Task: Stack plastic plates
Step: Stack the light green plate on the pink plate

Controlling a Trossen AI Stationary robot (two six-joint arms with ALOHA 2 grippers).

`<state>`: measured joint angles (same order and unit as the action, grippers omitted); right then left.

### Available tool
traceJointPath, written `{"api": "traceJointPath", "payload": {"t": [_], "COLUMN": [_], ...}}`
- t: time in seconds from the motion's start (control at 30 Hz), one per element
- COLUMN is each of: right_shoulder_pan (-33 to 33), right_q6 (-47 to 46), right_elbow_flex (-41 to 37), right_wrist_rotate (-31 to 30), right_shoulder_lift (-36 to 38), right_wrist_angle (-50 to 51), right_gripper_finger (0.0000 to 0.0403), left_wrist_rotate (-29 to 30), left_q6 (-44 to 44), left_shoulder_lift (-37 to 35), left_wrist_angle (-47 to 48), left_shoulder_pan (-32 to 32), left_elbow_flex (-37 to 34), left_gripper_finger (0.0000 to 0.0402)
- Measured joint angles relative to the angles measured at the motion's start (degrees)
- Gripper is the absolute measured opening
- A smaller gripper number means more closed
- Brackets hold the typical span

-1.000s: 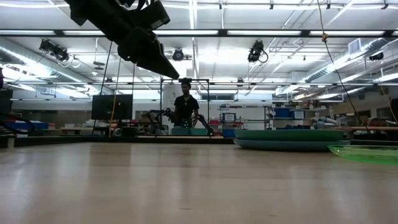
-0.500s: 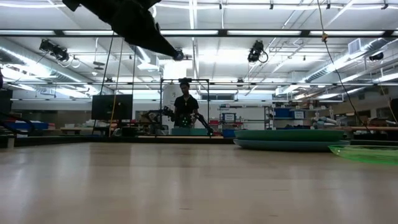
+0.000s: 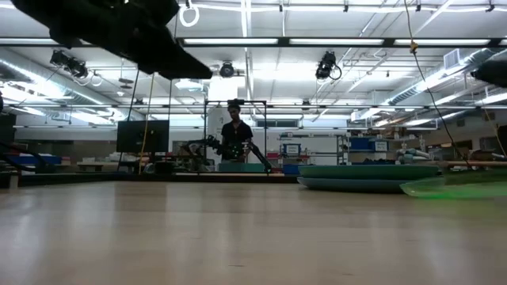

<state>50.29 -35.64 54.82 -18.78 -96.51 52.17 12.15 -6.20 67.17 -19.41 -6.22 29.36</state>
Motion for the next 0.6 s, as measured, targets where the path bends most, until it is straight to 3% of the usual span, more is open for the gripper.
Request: {"api": "traceJointPath", "payload": {"t": [0.17, 0.33, 0.47, 0.6], "right_shoulder_pan": [-3.00, -6.15, -9.53, -14.65], "right_q6": [6.87, 14.96, 21.00, 28.23], "right_elbow_flex": [7.80, 14.28, 15.89, 15.90], "right_wrist_rotate": [-1.79, -7.80, -12.48, -13.47], "right_shoulder_lift": [0.08, 0.09, 0.09, 0.09], "right_wrist_angle": [7.71, 14.87, 17.76, 17.86], "right_gripper_finger": [0.0010, 0.0010, 0.0010, 0.0010], "left_wrist_rotate": [-0.12, 0.08, 0.00, -0.03], "left_q6": [4.80, 9.78, 10.48, 8.52], "left_shoulder_lift": [-0.59, -0.44, -0.52, -0.54], "left_wrist_angle": [-0.91, -1.86, -3.33, -2.96], "left_shoulder_pan": [-0.51, -1.51, -3.50, -5.79], "left_elbow_flex": [-0.57, 0.70, 1.99, 2.33], "left_gripper_finger": [0.0112, 0.0112, 0.0112, 0.0112]}}
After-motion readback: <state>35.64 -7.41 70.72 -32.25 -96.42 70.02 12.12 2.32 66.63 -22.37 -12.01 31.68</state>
